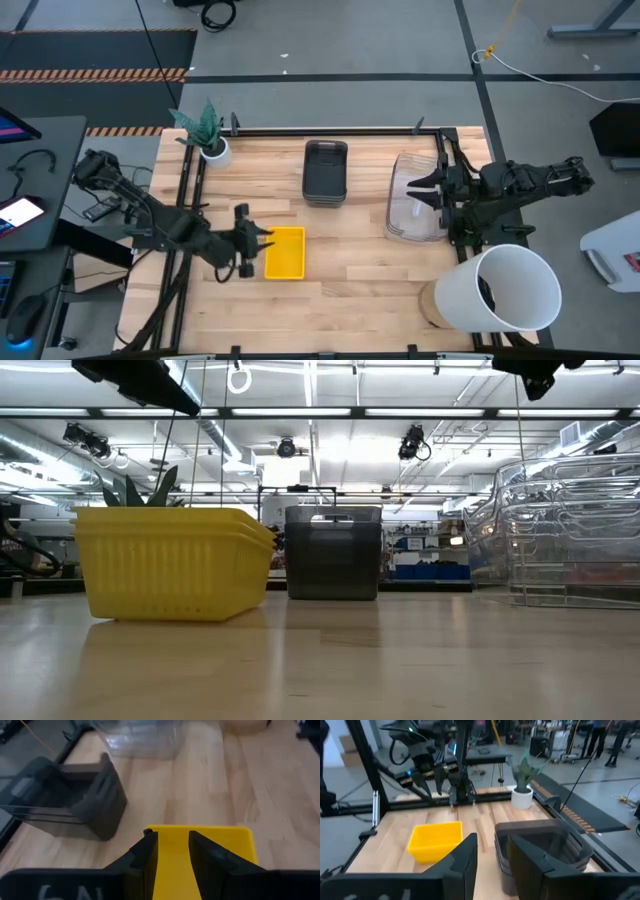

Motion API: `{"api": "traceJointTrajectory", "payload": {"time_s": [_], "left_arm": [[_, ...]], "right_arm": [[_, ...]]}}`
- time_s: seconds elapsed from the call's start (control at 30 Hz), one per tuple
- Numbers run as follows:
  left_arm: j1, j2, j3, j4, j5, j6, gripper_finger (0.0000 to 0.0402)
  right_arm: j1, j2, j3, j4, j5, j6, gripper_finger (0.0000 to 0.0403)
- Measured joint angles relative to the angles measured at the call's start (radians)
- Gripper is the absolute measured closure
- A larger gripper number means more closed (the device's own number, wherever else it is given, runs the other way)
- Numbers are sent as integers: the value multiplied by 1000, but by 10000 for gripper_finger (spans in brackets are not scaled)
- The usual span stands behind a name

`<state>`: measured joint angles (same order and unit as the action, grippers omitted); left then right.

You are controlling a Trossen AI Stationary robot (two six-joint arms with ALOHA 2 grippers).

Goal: Stack baskets by color
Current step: Return to Home Position

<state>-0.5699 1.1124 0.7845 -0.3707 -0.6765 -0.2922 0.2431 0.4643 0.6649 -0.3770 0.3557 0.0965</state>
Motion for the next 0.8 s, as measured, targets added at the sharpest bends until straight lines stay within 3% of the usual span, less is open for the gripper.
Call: {"api": "traceJointTrajectory", "payload": {"time_s": [0.43, 0.8], "left_arm": [[59, -321, -299, 309, 31, 153, 286], [213, -532, -564, 606, 196, 299, 286]], "right_arm": [[-99, -198, -244, 226, -63, -70, 310], [-169, -359, -344, 222, -63, -76, 314]]}}
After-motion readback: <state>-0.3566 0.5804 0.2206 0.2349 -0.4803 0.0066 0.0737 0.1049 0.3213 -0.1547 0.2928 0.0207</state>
